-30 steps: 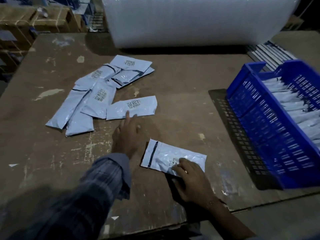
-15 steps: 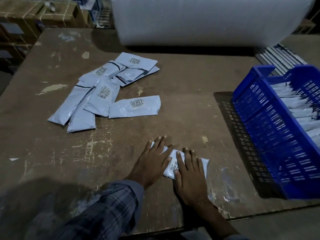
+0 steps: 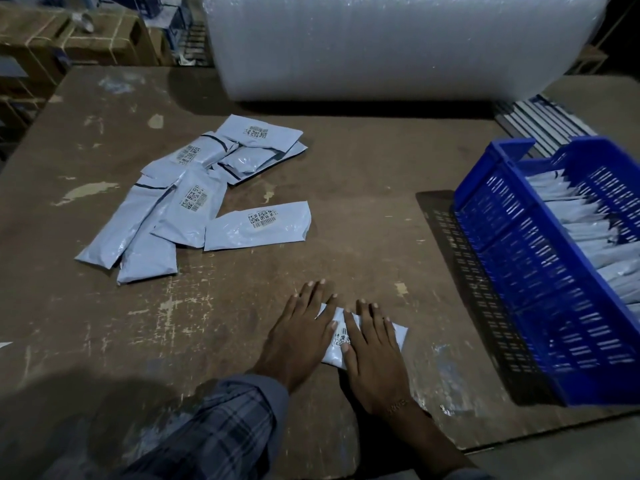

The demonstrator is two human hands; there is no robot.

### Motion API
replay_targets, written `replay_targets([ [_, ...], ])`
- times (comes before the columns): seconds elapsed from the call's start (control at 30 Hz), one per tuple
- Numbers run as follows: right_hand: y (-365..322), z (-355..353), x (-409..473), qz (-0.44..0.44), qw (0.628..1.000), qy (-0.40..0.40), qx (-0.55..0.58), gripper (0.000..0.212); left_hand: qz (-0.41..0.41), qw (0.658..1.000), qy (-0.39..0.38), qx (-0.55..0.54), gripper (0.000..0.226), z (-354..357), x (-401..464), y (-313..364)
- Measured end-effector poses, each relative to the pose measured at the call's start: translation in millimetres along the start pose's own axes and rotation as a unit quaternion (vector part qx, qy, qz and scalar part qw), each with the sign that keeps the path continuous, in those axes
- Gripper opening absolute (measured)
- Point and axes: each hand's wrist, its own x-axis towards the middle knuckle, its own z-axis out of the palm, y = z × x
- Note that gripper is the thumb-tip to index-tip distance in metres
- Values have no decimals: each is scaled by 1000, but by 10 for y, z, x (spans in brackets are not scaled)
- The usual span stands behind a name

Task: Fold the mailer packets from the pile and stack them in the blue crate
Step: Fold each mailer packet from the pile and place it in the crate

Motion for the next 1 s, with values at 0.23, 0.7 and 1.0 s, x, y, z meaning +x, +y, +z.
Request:
replay_targets([
  [0.23,38,2,111,-6,1000,5,13,58,-10,1000,6,-9,58,21,43,19],
  [0.7,-54,6,-240,27,998,13,49,55,14,1000,-17,-4,60,-16,32,-1],
  [1.0,59,-16,-59,27,999,-42,-13,54,33,999,-10,-24,57,-2,-133,-42],
])
